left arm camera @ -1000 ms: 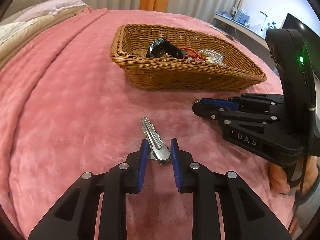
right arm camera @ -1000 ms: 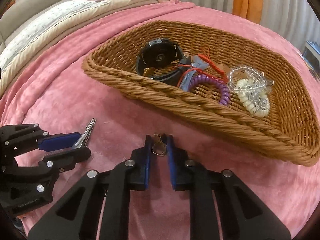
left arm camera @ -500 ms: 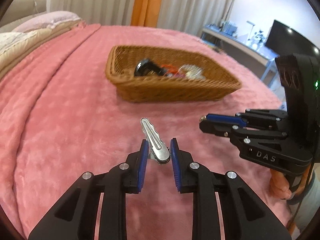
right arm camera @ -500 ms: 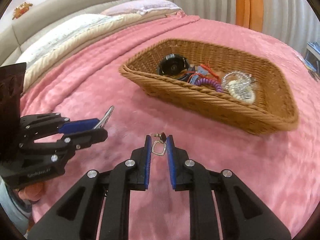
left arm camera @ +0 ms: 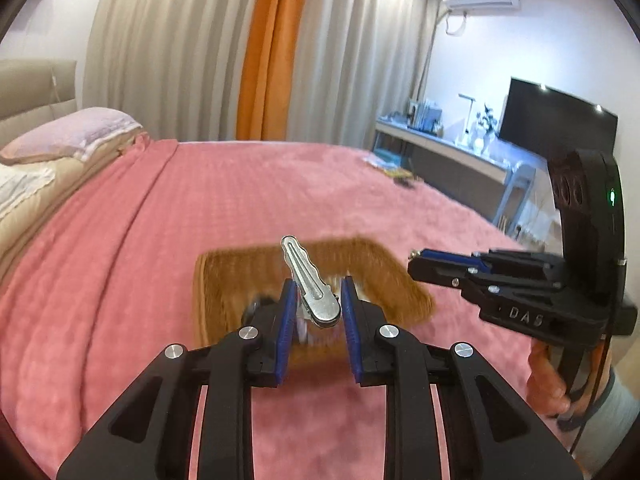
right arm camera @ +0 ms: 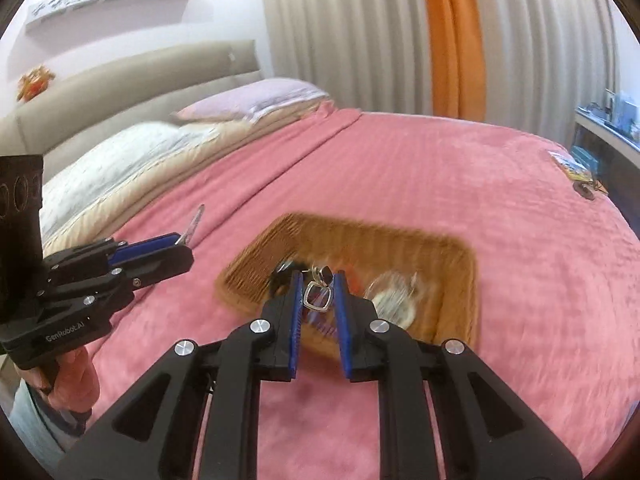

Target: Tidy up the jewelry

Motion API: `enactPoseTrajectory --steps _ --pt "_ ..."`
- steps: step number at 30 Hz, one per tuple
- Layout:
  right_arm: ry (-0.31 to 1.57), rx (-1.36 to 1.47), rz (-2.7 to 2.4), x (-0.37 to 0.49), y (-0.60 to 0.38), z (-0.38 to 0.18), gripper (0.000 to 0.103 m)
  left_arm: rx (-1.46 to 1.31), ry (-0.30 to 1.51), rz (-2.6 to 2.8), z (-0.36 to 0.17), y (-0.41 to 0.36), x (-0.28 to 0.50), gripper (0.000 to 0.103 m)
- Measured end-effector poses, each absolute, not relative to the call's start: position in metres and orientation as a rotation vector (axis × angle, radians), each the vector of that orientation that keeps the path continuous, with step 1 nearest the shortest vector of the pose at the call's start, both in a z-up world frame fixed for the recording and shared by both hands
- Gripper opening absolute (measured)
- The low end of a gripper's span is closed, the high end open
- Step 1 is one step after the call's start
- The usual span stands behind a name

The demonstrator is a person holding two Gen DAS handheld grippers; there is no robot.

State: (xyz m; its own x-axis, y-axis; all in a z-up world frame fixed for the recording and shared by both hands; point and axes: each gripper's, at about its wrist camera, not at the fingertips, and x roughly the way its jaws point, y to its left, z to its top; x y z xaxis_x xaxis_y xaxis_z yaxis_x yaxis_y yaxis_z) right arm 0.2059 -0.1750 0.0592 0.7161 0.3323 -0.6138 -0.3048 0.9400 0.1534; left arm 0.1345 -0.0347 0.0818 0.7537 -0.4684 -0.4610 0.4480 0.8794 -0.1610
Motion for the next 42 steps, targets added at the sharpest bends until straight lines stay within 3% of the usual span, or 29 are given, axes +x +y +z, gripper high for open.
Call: enactPoseTrajectory --steps 10,22,26,27,29,37,40,42 --pt "0.852 0.191 0.314 0.307 -0.2 -0.01 0.013 -0.07 0.6 -0.491 0.046 -0.071 0.235 0.021" --pt "0.953 0.195 0.272 0.335 -0.198 -0.047 0.014 -0.044 0.726 -0.454 -0.002 -0.085 0.28 0.023" --pt "0.965 0.212 0.267 0.336 -0.2 -0.046 0.018 -0.082 0.721 -0.462 0.002 -0.077 0.277 0.042" --pt "0.966 0.219 0.265 0.335 -0.202 -0.045 0.026 -0.089 0.708 -0.461 0.006 -0.074 0.274 0.042" --pt "0.95 0.225 0.254 0.331 -0.204 -0.039 0.03 -0.104 0.694 -0.463 0.014 -0.068 0.267 0.042" --pt "0.844 0.201 0.273 0.274 -0.204 0.015 0.03 -0.149 0.588 -0.463 0.061 -0.042 0.208 0.047" --pt "0.771 0.163 0.263 0.238 -0.197 0.04 0.032 -0.159 0.532 -0.462 0.082 -0.032 0.174 0.054" --pt "0.707 0.136 0.247 0.209 -0.191 0.056 0.045 -0.172 0.497 -0.453 0.091 -0.026 0.151 0.063"
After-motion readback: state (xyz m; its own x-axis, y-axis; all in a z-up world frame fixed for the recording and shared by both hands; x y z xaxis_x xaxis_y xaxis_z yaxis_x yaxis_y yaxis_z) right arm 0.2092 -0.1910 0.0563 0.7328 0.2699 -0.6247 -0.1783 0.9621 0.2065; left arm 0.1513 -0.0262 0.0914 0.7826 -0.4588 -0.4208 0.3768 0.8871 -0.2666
